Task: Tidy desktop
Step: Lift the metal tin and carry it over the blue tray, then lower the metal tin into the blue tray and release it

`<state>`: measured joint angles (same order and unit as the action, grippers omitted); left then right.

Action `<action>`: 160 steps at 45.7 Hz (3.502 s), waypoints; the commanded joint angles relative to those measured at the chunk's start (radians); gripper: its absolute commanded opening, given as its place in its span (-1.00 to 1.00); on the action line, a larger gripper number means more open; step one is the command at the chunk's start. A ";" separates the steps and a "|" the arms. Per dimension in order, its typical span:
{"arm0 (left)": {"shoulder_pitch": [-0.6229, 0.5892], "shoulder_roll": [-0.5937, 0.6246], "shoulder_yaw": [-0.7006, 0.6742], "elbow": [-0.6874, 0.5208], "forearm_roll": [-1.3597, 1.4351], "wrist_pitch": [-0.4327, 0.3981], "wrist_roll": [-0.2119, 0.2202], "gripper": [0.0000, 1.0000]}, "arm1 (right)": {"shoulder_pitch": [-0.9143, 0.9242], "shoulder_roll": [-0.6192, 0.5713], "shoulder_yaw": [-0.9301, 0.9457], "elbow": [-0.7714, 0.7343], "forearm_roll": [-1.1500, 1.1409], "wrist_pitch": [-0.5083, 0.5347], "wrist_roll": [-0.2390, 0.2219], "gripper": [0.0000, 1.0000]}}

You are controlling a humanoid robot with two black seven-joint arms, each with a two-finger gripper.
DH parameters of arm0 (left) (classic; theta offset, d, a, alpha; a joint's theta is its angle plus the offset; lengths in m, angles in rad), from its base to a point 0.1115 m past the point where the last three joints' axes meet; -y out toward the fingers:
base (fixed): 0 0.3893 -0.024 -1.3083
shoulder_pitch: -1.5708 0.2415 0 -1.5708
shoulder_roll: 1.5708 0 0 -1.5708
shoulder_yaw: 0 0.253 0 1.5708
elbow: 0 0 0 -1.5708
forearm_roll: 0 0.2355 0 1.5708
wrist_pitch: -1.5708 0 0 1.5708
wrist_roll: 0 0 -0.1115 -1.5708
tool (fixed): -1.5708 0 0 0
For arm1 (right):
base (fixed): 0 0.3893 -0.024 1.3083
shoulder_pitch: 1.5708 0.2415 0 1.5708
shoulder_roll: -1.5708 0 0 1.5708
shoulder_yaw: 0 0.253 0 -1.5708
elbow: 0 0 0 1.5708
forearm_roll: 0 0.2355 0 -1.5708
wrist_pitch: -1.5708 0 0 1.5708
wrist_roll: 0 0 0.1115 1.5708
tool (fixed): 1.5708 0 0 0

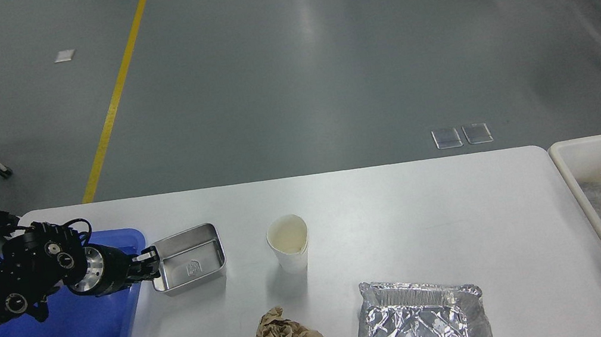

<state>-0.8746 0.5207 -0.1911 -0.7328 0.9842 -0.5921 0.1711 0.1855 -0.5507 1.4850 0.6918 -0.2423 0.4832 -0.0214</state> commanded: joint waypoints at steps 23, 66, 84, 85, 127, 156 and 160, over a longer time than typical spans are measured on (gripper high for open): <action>-0.049 0.311 -0.470 -0.062 -0.128 -0.178 -0.203 -1.00 | -0.001 -0.009 0.015 0.002 0.000 0.000 0.000 1.00; 0.250 0.660 -0.438 -0.060 -0.188 -0.169 -0.124 -1.00 | 0.008 -0.003 0.031 0.020 0.000 -0.003 -0.002 1.00; 0.247 0.585 -0.260 -0.057 -0.190 -0.011 -0.117 -1.00 | 0.015 0.002 0.031 0.020 0.001 -0.003 0.000 1.00; 0.247 0.581 -0.260 -0.057 -0.190 -0.003 -0.113 -1.00 | 0.015 0.002 0.031 0.020 0.000 -0.003 -0.002 1.00; 0.235 0.248 -0.209 0.116 -0.101 0.133 -0.087 -1.00 | 0.017 0.009 0.029 0.020 0.000 -0.005 -0.002 1.00; 0.243 0.349 -0.221 0.101 -0.122 0.029 -0.177 -0.03 | 0.020 0.005 0.028 0.022 0.000 -0.002 -0.002 1.00; 0.243 0.386 -0.237 0.095 -0.136 0.017 -0.208 0.20 | 0.020 -0.003 0.029 0.022 0.000 -0.002 -0.002 1.00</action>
<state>-0.6322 0.8632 -0.4119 -0.6316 0.8620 -0.5548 0.0016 0.2049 -0.5439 1.5131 0.7119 -0.2424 0.4818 -0.0231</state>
